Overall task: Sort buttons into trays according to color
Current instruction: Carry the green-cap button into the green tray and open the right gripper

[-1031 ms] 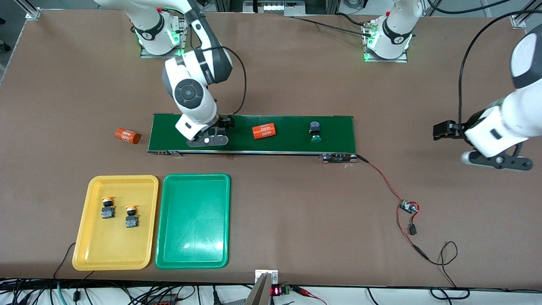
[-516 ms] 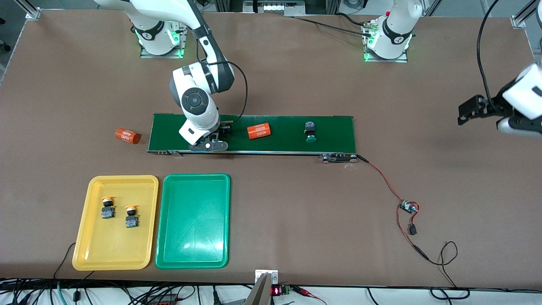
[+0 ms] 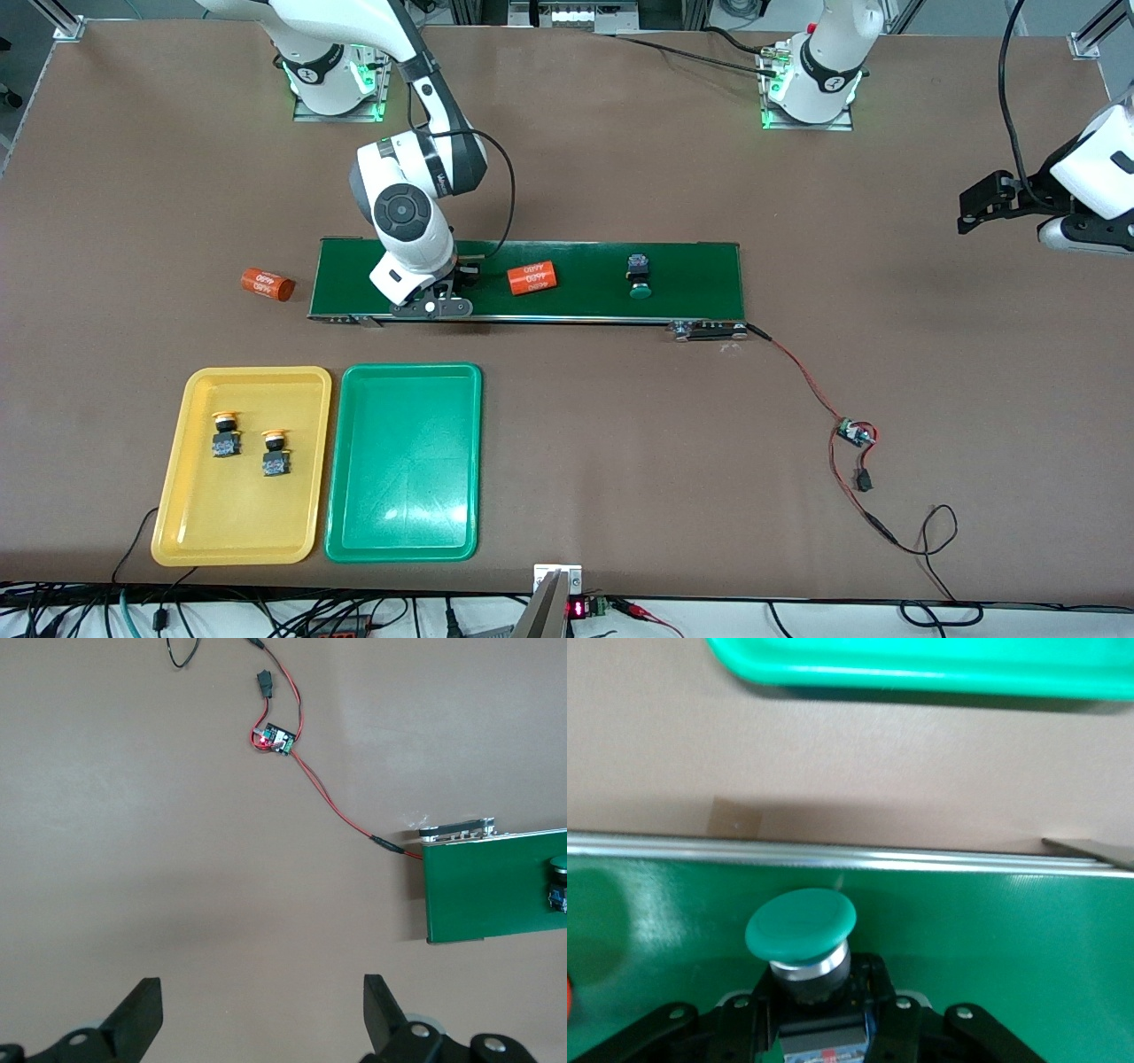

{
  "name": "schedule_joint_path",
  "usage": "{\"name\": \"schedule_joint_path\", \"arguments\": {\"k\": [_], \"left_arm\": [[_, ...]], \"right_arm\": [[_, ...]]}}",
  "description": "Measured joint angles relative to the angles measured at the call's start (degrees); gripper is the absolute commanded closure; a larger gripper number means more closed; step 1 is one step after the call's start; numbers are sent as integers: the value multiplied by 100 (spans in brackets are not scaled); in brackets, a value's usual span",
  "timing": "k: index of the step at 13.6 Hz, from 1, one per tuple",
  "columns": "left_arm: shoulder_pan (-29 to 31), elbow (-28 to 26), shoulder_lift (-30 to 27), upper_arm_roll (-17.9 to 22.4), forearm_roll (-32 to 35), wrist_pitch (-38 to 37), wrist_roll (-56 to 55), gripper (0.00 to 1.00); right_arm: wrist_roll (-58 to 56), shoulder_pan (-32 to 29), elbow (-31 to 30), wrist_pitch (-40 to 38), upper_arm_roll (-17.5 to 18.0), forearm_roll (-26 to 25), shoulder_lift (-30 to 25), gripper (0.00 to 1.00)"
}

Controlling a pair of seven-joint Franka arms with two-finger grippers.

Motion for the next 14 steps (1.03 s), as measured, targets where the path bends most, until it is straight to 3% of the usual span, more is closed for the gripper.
{"name": "schedule_joint_path", "arguments": {"k": [5,14], "left_arm": [[-25,-1,-2,6,0,147,0,0],[-29,-1,0,11,-4,151,1,0]], "right_arm": [[65,-831,893,66,-82,-1,189,86],[-217,-1965,3135,162,-11,-1,2243,88]]}}
